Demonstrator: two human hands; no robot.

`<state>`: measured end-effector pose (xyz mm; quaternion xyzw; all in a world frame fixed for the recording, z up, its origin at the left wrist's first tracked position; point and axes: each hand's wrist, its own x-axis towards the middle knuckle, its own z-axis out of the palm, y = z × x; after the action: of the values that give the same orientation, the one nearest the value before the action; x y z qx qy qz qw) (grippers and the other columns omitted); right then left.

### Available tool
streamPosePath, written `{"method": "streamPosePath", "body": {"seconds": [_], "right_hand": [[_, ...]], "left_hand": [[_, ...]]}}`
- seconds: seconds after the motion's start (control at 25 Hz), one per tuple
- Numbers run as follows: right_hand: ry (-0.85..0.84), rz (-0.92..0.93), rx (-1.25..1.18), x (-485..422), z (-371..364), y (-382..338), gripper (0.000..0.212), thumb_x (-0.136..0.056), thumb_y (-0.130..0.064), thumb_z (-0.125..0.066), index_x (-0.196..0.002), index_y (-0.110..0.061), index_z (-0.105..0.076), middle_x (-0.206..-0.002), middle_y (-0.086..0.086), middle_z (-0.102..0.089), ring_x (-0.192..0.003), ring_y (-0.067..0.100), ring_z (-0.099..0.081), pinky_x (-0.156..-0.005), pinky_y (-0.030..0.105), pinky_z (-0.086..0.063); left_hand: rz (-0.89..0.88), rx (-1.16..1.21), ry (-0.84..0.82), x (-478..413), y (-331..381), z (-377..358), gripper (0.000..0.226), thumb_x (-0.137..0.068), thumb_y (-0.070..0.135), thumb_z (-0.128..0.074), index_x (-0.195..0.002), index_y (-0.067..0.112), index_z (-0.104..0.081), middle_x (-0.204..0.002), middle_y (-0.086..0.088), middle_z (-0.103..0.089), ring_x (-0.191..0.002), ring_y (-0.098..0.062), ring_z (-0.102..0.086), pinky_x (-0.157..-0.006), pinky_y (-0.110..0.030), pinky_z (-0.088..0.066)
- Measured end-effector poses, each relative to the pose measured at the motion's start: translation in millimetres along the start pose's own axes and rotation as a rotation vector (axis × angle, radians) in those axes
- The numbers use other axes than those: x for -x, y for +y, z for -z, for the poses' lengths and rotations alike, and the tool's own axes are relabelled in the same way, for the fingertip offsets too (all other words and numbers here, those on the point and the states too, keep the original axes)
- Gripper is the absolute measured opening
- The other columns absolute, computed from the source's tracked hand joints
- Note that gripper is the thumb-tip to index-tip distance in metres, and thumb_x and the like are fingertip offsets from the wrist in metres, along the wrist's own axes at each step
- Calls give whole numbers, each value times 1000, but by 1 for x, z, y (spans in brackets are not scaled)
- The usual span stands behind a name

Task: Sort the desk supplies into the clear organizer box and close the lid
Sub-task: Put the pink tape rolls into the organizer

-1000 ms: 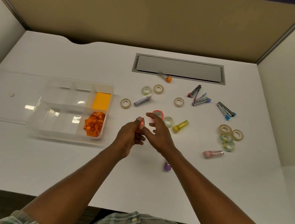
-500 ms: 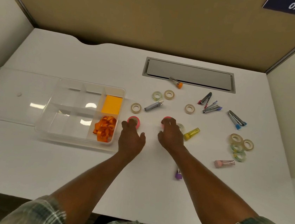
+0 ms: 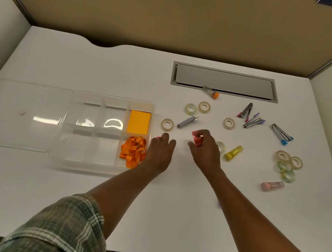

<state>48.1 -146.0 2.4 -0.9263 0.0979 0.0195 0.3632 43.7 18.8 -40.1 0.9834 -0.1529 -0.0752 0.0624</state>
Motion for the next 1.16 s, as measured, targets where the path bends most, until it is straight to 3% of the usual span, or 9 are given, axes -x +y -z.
{"method": "streamPosePath", "body": {"seconds": [0.08, 0.28, 0.36, 0.44, 0.52, 0.64, 0.84, 0.96, 1.16], "right_hand": [[42, -122, -208, 2, 0, -22, 42, -89, -32, -71, -125, -29, -48, -105, -2, -64, -88, 17, -65, -75, 31, -54], [61, -294, -599, 6, -16, -76, 17, -92, -25, -63, -108, -29, -62, -101, 1, -71, -80, 16, -73, -67, 31, -62], [-6, -319, -687, 4, -32, -102, 21, -92, -23, -64, -113, -21, -63, -103, 2, -70, -81, 18, -74, -64, 28, -60], [-92, -338, -731, 2, -53, -127, 22, -93, -22, -65, -114, -18, -60, -103, 4, -69, -81, 18, -75, -63, 27, -60], [-180, -366, -763, 0, -75, -152, 21, -94, -22, -65, -114, -19, -58, -101, 4, -69, -78, 17, -75, -63, 27, -61], [-235, -335, -673, -3, -108, -180, 23, -92, -23, -66, -113, -19, -57, -105, 6, -69, -77, 18, -74, -63, 27, -61], [-210, -150, -299, -10, -145, -205, 30, -92, -25, -64, -118, -14, -58, -107, 7, -70, -89, 25, -71, -81, 39, -60], [-242, -73, -198, -17, -152, -210, 38, -93, -28, -65, -126, -11, -59, -114, 8, -71, -100, 24, -67, -79, 28, -49], [-264, -6, -100, -16, -155, -208, 35, -95, -22, -61, -129, -13, -62, -125, 7, -68, -116, 24, -63, -90, 26, -45]], "left_hand": [[34, 188, 117, 3, -2, 16, 46, -88, 4, -58, -132, 13, -50, -129, -18, -51, -101, -30, -59, -85, -36, -49], [264, 881, 381, 14, -45, 83, 47, -79, -5, -55, -122, 15, -57, -113, -5, -52, -88, -11, -51, -71, -4, -38], [391, 1008, 395, 19, -81, 104, 43, -81, 0, -55, -121, 16, -58, -113, -5, -53, -89, -16, -57, -74, -10, -45], [471, 1108, 370, 23, -117, 115, 41, -83, 2, -59, -121, 18, -57, -115, -8, -57, -93, -24, -63, -80, -32, -56], [576, 1181, 330, 26, -150, 116, 40, -85, 2, -60, -121, 18, -58, -117, -9, -60, -96, -25, -64, -83, -41, -59], [682, 1143, 269, 27, -183, 107, 36, -86, -1, -58, -118, 16, -61, -118, -8, -62, -100, -24, -63, -86, -42, -59], [594, 912, 148, 23, -200, 93, 40, -87, -2, -61, -125, 9, -59, -121, -12, -64, -108, -27, -62, -92, -47, -56], [498, 839, 108, 20, -201, 89, 43, -90, 4, -60, -133, 9, -53, -123, -13, -65, -109, -29, -64, -91, -40, -54], [351, 720, 118, 17, -195, 85, 41, -92, 12, -62, -132, 8, -56, -127, -17, -62, -115, -32, -59, -86, -29, -44]]}}
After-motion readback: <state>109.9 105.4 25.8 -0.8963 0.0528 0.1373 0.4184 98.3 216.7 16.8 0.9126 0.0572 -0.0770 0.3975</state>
